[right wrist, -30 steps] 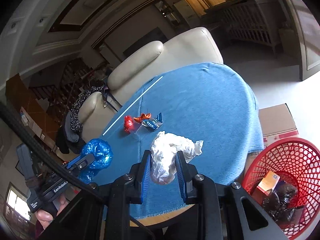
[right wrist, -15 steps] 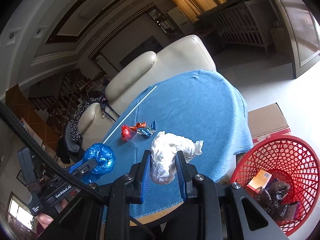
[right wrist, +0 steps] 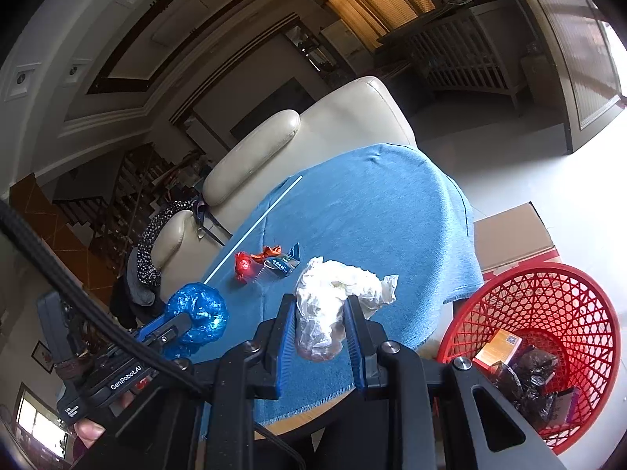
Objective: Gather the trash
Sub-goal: 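Carry the blue wrapper and white tissue over the red wastebasket with both tools, then open both tools to drop the wrapper and tissue into the wastebasket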
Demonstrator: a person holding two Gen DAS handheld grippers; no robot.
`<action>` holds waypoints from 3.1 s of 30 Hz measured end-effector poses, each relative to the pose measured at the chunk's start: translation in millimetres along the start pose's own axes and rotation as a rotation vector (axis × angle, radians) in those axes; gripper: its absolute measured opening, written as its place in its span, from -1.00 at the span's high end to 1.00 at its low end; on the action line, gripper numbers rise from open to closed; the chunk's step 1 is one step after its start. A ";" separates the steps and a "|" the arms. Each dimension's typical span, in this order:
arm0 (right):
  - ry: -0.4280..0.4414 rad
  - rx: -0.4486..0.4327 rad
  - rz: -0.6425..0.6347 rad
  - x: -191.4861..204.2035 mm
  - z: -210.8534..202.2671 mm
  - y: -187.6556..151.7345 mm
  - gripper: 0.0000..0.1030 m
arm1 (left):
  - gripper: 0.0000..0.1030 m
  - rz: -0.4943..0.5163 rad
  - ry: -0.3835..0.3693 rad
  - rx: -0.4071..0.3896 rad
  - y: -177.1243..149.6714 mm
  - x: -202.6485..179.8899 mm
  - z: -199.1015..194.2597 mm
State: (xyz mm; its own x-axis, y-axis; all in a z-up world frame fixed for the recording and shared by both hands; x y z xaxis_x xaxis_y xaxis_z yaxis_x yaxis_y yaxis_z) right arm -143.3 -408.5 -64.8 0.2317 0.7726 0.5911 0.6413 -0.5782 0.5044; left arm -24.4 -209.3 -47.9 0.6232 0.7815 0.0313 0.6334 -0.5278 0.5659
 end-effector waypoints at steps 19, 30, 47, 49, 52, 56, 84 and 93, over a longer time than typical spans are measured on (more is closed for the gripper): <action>-0.016 -0.012 0.027 -13.6 -13.5 -4.3 0.48 | 0.19 0.049 -0.039 0.029 -5.1 -21.1 5.9; -0.023 -0.027 0.054 -24.6 -24.3 -6.1 0.48 | 0.19 0.085 -0.045 0.028 -3.1 -36.2 5.6; -0.025 -0.037 0.066 -29.9 -30.3 -7.0 0.48 | 0.19 0.136 -0.056 0.022 2.1 -52.9 4.7; -0.028 -0.040 0.067 -31.3 -31.5 -6.9 0.48 | 0.19 0.139 -0.060 0.024 2.6 -54.8 5.3; -0.028 -0.041 0.072 -33.7 -32.3 -6.6 0.48 | 0.19 0.147 -0.060 0.024 4.2 -57.7 5.3; -0.031 -0.046 0.078 -35.7 -35.0 -7.9 0.48 | 0.19 0.157 -0.066 0.027 6.2 -62.5 5.8; -0.066 -0.126 0.181 -86.4 -74.6 -9.8 0.48 | 0.19 0.290 -0.200 0.042 30.9 -134.6 14.0; -0.081 -0.163 0.228 -106.8 -91.8 -11.2 0.48 | 0.19 0.353 -0.278 0.064 31.1 -172.7 18.6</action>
State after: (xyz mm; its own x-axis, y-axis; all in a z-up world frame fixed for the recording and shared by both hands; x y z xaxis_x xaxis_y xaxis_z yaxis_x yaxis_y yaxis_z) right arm -242.4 -508.6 -75.9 0.4178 0.6328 0.6519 0.4415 -0.7685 0.4631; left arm -103.8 -366.9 -51.0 0.9000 0.4358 -0.0142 0.3819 -0.7722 0.5078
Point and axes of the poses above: each gripper's, at about its wrist camera, not at the fingertips, and z roughly the way its jaws point, x to its left, y to its top, the point moved 7 cm from there along z, roughly the way its jaws point, and after that the axes turned 14 degrees about x, right-handed, at the moved point
